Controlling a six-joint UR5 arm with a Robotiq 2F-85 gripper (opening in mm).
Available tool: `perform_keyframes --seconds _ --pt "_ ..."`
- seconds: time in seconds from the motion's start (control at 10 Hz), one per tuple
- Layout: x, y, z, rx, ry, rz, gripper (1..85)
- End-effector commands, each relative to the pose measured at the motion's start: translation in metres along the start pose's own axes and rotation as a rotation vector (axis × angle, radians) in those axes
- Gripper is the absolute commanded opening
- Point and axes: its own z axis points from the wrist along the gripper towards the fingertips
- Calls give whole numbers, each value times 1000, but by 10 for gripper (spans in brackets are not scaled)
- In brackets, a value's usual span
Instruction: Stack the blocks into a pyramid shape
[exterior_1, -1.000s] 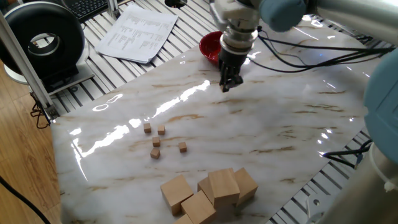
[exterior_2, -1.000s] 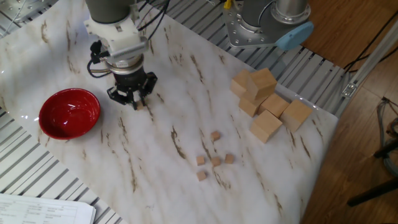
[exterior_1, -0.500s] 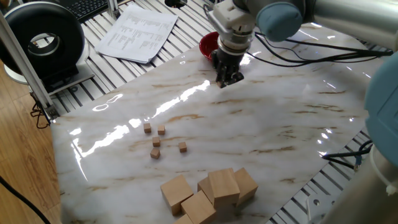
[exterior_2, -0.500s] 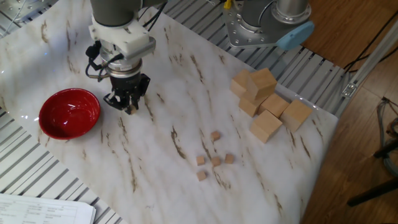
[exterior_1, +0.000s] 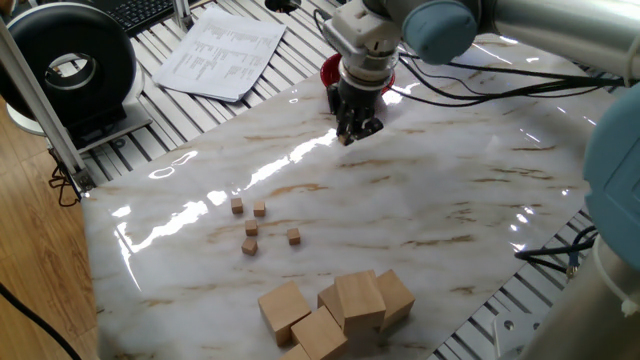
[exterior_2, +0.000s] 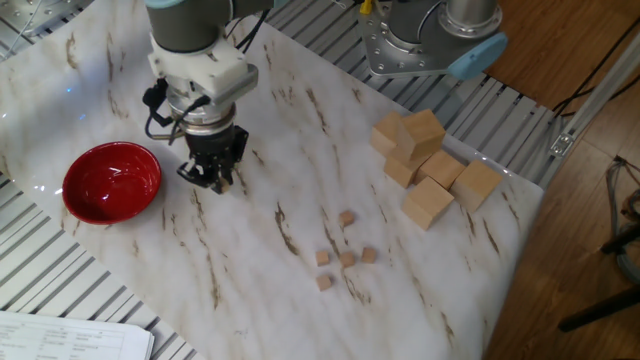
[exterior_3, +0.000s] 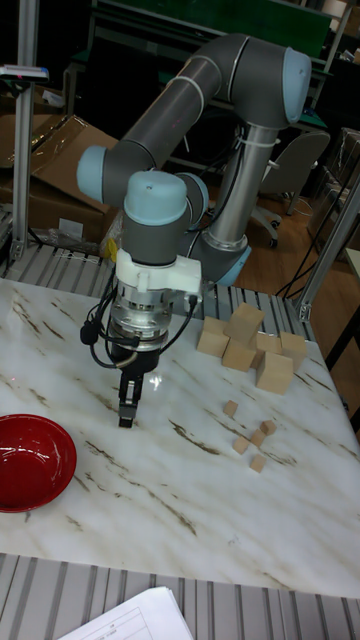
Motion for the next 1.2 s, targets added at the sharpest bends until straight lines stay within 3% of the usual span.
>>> perform_keyframes --seconds 0.0,0.1,0.2,0.3,0.4,0.6,0.8,1.1 --pt "-11 11 3 -48 -19 -26 157" --pt "-8 14 3 -57 -17 -57 157" --pt "0 18 3 -72 14 -68 157" --pt "21 19 4 -81 106 -98 157" --pt "29 20 6 -87 147 -100 153" --pt "24 23 10 -84 124 -73 153" --pt "30 23 10 -85 150 -75 153" --pt "29 23 11 -84 145 -67 153"
